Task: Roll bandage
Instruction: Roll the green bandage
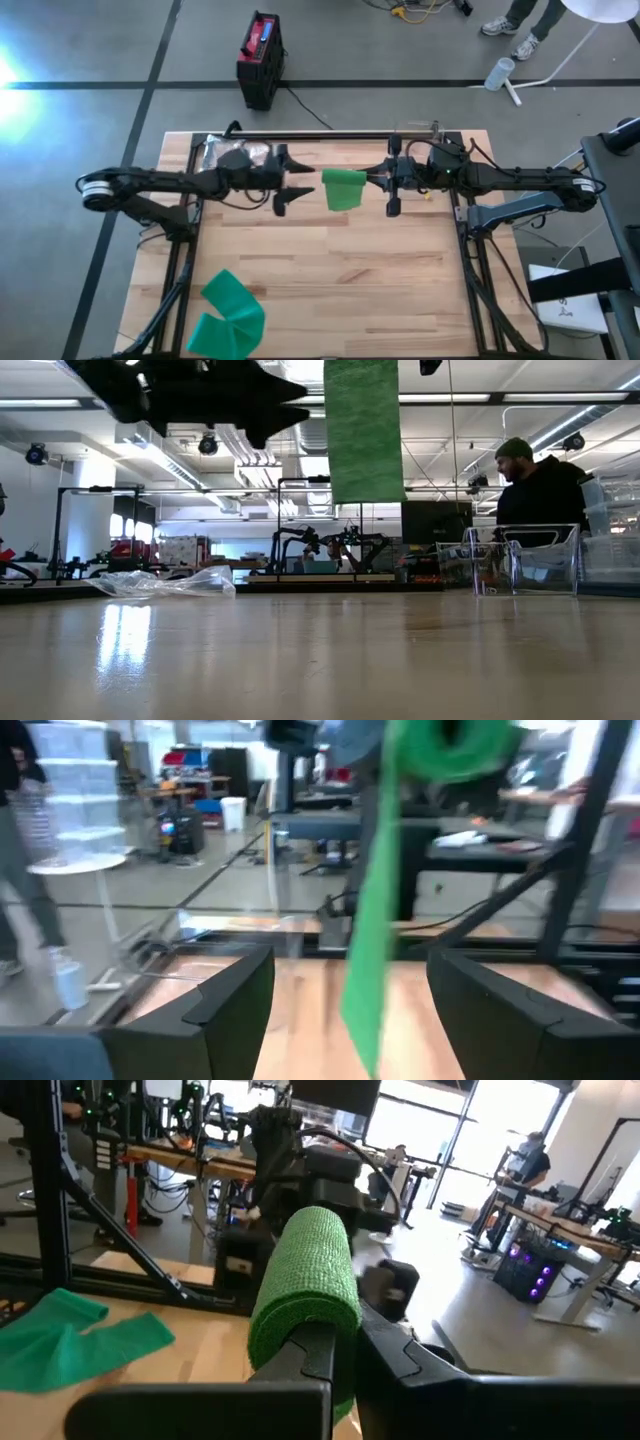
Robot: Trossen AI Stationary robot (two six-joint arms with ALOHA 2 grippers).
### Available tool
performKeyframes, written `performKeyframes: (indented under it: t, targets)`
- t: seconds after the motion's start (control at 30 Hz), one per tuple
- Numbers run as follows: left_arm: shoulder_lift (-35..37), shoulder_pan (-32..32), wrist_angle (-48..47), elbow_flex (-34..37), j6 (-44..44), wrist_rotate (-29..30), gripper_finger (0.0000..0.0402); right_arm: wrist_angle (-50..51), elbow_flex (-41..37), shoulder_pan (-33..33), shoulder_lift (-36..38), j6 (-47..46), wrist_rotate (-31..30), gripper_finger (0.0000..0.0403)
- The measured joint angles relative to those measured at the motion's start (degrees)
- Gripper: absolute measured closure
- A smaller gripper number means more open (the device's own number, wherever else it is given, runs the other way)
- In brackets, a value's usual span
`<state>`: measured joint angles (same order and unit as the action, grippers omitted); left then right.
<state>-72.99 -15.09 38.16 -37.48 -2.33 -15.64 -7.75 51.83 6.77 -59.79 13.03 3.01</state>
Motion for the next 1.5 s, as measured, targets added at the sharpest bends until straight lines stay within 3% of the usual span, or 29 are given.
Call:
performKeyframes:
  t: [0.23,0.53,0.83,1.2,1.37,1.5]
  targets:
    - [5.0,1.8,7.5,7.4,-4.9,-2.6,0.0148,-0.3,0.0,0.0,0.0,1.4,-0.1,0.0394]
    - [4.9,3.0,19.4,9.9,-5.3,-1.4,0.0148,-0.8,-0.4,0.1,0.0,2.5,-1.7,0.0394]
    - [-0.8,2.8,18.8,6.5,-5.4,-0.5,0.0158,-5.0,-2.4,0.1,-0.1,0.6,-3.5,0.0394]
    - [-9.9,-2.4,18.7,0.5,-4.3,0.0,0.0107,-5.0,-2.2,0.2,0.1,3.9,-2.9,0.0394]
    - [-15.1,-2.3,18.4,-3.4,-3.0,-6.5,0.0092,-4.3,-2.2,0.1,-0.3,3.9,-2.7,0.0394]
    - [-18.0,-2.4,18.4,-6.0,-3.2,-6.2,0.0094,-4.0,-2.3,0.1,-0.3,3.5,-2.6,0.0394]
